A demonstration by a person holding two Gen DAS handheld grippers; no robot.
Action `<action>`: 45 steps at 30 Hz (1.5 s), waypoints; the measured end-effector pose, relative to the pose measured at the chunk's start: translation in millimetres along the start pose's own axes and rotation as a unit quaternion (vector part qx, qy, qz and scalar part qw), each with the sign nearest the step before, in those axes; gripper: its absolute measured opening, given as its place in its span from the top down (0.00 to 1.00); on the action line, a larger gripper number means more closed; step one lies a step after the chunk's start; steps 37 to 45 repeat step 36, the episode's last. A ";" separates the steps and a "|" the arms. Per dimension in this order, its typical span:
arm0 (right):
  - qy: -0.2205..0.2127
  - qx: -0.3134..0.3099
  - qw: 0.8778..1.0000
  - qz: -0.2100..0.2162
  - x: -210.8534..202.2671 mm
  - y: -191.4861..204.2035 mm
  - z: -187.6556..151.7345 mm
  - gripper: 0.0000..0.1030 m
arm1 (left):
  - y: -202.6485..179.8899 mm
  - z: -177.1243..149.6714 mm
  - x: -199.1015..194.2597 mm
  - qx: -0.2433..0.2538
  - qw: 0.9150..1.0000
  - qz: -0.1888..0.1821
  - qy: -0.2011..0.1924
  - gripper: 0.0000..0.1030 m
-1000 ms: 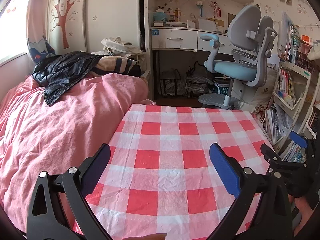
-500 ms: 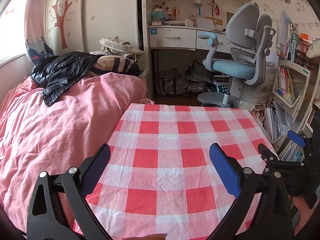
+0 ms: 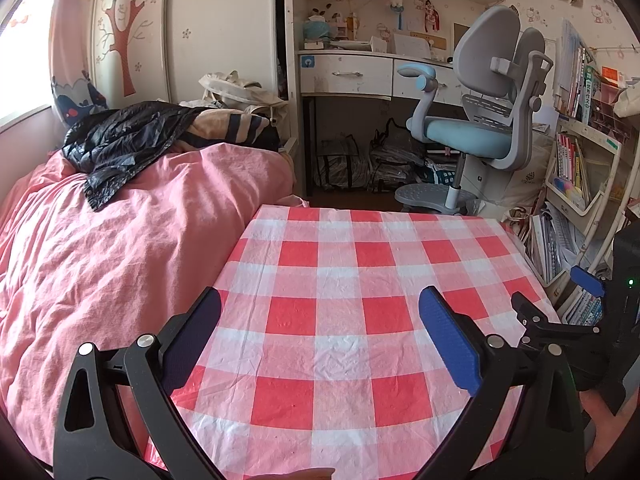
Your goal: Collect trash
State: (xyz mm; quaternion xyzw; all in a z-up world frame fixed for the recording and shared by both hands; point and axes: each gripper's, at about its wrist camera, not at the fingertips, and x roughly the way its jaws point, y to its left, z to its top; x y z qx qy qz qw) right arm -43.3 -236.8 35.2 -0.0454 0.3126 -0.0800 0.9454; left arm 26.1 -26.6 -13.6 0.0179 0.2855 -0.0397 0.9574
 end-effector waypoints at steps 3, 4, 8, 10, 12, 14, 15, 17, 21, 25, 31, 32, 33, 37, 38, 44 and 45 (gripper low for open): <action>0.014 0.000 1.000 -0.002 6.7 -0.9 -1.8 0.08 | 0.1 0.2 0.0 0.000 1.000 0.000 -0.001 0.07; 0.020 0.002 1.000 -0.002 9.3 -1.7 -2.4 0.08 | -0.1 0.1 0.0 -0.001 1.000 -0.001 -0.001 0.07; 0.038 0.008 0.999 -0.003 17.0 -4.9 -4.7 0.08 | -4.3 -4.4 0.8 0.004 1.000 -0.003 0.000 0.07; 0.047 0.009 0.999 -0.003 21.0 -5.2 -6.1 0.08 | -5.0 -5.3 1.1 0.003 1.000 -0.003 0.000 0.07; 0.060 0.006 0.998 -0.003 26.7 -4.5 -8.4 0.08 | -4.5 -5.8 1.2 -0.002 1.000 -0.003 -0.001 0.07; 0.076 0.001 0.997 -0.001 33.1 -2.8 -11.4 0.08 | -2.0 -6.6 1.6 -0.012 1.000 -0.003 -0.001 0.07; 0.086 -0.002 0.996 0.003 37.1 -1.7 -13.1 0.08 | 0.7 -6.8 1.8 -0.020 1.000 -0.002 0.002 0.07; 0.107 -0.006 0.994 0.009 44.8 -0.6 -17.3 0.08 | 4.6 -7.4 1.0 -0.029 1.000 -0.001 0.002 0.07; 0.134 -0.011 0.991 0.015 55.6 1.3 -23.5 0.08 | 8.0 -4.2 -7.0 -0.020 1.000 0.002 -0.009 0.07; 0.160 -0.017 0.987 0.019 65.0 3.6 -26.5 0.08 | 9.4 1.1 -10.3 -0.009 1.000 -0.010 0.003 0.07; 0.176 0.021 0.983 0.040 73.3 -3.5 -27.1 0.07 | 16.2 4.9 -5.4 -0.012 0.999 -0.007 0.031 0.07; 0.182 0.038 0.981 0.049 75.4 -7.1 -28.2 0.07 | 17.6 4.8 -5.3 -0.014 0.999 -0.008 0.032 0.07; 0.183 0.044 0.981 0.051 76.0 -7.6 -28.3 0.07 | 18.6 5.1 -5.9 -0.016 0.999 -0.008 0.032 0.07; 0.183 0.042 0.981 0.047 75.1 -4.5 -28.0 0.07 | 20.2 7.2 -10.0 -0.016 0.999 -0.010 0.028 0.07; 0.183 0.042 0.981 0.047 75.1 -4.5 -28.0 0.07 | 20.2 7.2 -10.0 -0.016 0.999 -0.010 0.028 0.07; 0.183 0.042 0.981 0.047 75.1 -4.5 -28.0 0.07 | 20.2 7.2 -10.0 -0.016 0.999 -0.010 0.028 0.07; 0.183 0.042 0.981 0.047 75.1 -4.5 -28.0 0.07 | 20.2 7.2 -10.0 -0.016 0.999 -0.010 0.028 0.07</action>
